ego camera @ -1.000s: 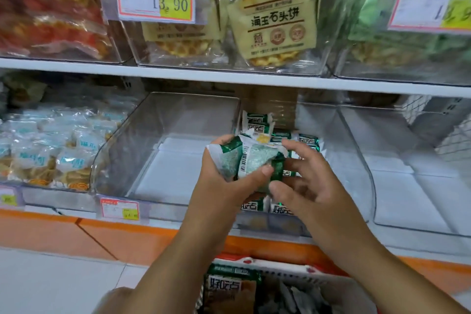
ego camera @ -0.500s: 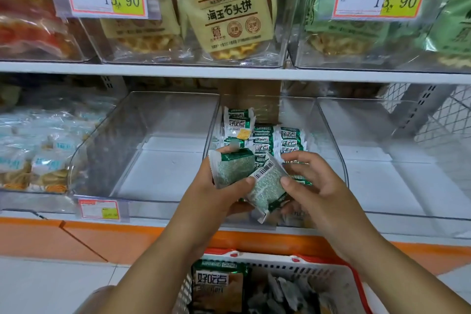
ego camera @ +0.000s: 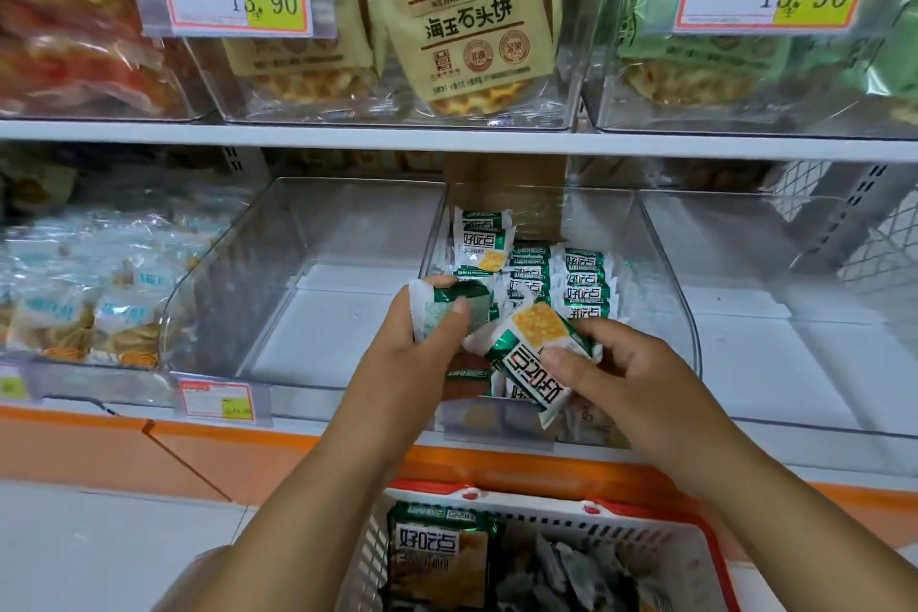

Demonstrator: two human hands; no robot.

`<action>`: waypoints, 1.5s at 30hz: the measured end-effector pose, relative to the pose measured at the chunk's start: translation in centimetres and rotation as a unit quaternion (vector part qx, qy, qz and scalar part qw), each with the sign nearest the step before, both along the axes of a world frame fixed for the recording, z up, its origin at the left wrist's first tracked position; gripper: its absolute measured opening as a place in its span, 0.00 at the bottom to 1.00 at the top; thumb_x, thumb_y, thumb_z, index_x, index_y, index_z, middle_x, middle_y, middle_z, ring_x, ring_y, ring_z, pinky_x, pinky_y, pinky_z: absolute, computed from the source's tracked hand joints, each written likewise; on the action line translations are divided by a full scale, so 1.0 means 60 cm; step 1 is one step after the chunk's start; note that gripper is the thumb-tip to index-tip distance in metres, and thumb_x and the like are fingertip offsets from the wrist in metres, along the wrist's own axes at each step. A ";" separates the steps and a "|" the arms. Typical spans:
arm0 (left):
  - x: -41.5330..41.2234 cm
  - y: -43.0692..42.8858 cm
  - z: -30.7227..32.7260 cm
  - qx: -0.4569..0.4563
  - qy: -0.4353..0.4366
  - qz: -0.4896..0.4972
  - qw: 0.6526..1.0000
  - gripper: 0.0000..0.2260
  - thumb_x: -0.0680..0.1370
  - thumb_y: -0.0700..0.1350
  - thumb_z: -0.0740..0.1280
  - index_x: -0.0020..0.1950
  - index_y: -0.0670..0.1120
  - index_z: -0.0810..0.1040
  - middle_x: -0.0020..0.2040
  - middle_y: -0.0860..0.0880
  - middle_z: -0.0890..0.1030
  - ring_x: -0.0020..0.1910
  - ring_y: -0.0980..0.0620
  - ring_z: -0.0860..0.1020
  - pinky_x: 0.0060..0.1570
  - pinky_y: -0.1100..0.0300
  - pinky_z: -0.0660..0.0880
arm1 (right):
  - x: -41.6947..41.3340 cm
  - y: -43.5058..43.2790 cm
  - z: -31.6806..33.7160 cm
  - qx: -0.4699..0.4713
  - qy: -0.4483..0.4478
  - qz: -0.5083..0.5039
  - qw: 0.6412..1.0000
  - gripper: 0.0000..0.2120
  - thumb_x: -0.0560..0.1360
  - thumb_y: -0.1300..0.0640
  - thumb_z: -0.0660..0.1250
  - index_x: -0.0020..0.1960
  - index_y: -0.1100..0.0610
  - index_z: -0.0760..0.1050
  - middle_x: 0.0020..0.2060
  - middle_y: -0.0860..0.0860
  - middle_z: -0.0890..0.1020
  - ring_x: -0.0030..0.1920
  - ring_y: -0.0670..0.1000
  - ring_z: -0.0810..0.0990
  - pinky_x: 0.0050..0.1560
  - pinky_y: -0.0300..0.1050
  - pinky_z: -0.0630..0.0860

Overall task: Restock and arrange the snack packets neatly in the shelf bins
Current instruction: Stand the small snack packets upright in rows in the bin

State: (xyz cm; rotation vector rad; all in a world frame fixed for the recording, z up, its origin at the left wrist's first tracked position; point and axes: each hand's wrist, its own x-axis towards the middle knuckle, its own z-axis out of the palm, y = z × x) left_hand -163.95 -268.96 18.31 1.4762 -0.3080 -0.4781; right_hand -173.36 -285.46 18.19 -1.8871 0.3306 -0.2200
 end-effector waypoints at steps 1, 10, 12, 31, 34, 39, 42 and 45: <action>-0.001 0.000 0.002 -0.010 0.002 -0.007 1.000 0.09 0.81 0.46 0.65 0.61 0.53 0.75 0.48 0.48 0.86 0.44 0.49 0.86 0.43 0.53 0.83 | -0.002 0.001 0.001 0.015 0.006 0.002 1.000 0.04 0.74 0.45 0.68 0.49 0.42 0.78 0.39 0.40 0.85 0.36 0.40 0.82 0.33 0.31 0.74; -0.015 -0.008 -0.006 -0.026 0.010 -0.024 0.999 0.21 0.73 0.36 0.73 0.61 0.51 0.74 0.51 0.48 0.85 0.47 0.48 0.85 0.47 0.47 0.83 | 0.000 0.013 -0.009 0.149 0.045 0.018 0.988 0.12 0.75 0.55 0.70 0.57 0.46 0.75 0.43 0.48 0.86 0.42 0.48 0.86 0.38 0.38 0.79; -0.013 -0.009 -0.005 -0.025 0.007 -0.021 0.999 0.21 0.73 0.37 0.74 0.60 0.53 0.74 0.51 0.49 0.85 0.47 0.49 0.85 0.46 0.49 0.83 | 0.003 0.013 -0.009 0.109 0.051 0.027 0.992 0.12 0.75 0.54 0.69 0.57 0.43 0.76 0.44 0.46 0.85 0.41 0.45 0.85 0.39 0.38 0.78; -0.011 -0.014 -0.014 -0.076 0.053 0.029 0.995 0.19 0.76 0.37 0.71 0.63 0.52 0.73 0.57 0.44 0.83 0.52 0.44 0.84 0.49 0.52 0.83 | 0.020 0.017 -0.038 0.182 0.017 -0.061 0.981 0.16 0.67 0.55 0.76 0.54 0.48 0.78 0.46 0.51 0.85 0.50 0.52 0.84 0.58 0.59 0.78; -0.004 -0.004 -0.012 -0.057 0.026 0.033 0.997 0.23 0.72 0.41 0.75 0.63 0.54 0.73 0.56 0.45 0.83 0.54 0.45 0.83 0.52 0.50 0.82 | 0.020 0.007 -0.030 0.147 0.026 -0.058 0.987 0.20 0.66 0.57 0.76 0.55 0.47 0.77 0.45 0.50 0.85 0.48 0.53 0.84 0.54 0.57 0.80; -0.006 0.007 -0.019 -0.015 -0.009 0.011 1.000 0.29 0.66 0.48 0.78 0.64 0.56 0.73 0.55 0.50 0.84 0.54 0.49 0.83 0.57 0.47 0.80 | 0.015 0.008 -0.030 0.115 0.028 -0.022 0.993 0.19 0.67 0.50 0.76 0.57 0.44 0.78 0.49 0.47 0.84 0.52 0.49 0.83 0.55 0.51 0.80; -0.002 0.007 -0.021 -0.030 -0.002 0.014 0.999 0.22 0.73 0.39 0.75 0.63 0.53 0.73 0.54 0.48 0.85 0.53 0.48 0.84 0.53 0.48 0.81 | 0.021 0.019 -0.034 0.130 0.010 -0.019 0.991 0.16 0.71 0.51 0.73 0.58 0.44 0.77 0.50 0.43 0.84 0.49 0.44 0.84 0.48 0.42 0.81; 0.016 0.015 -0.014 -0.042 0.004 0.070 0.997 0.15 0.77 0.38 0.71 0.61 0.50 0.74 0.52 0.44 0.85 0.46 0.49 0.85 0.46 0.53 0.83 | 0.048 0.010 -0.020 0.139 -0.010 -0.033 0.990 0.09 0.75 0.54 0.70 0.54 0.43 0.77 0.51 0.45 0.84 0.47 0.49 0.85 0.49 0.49 0.81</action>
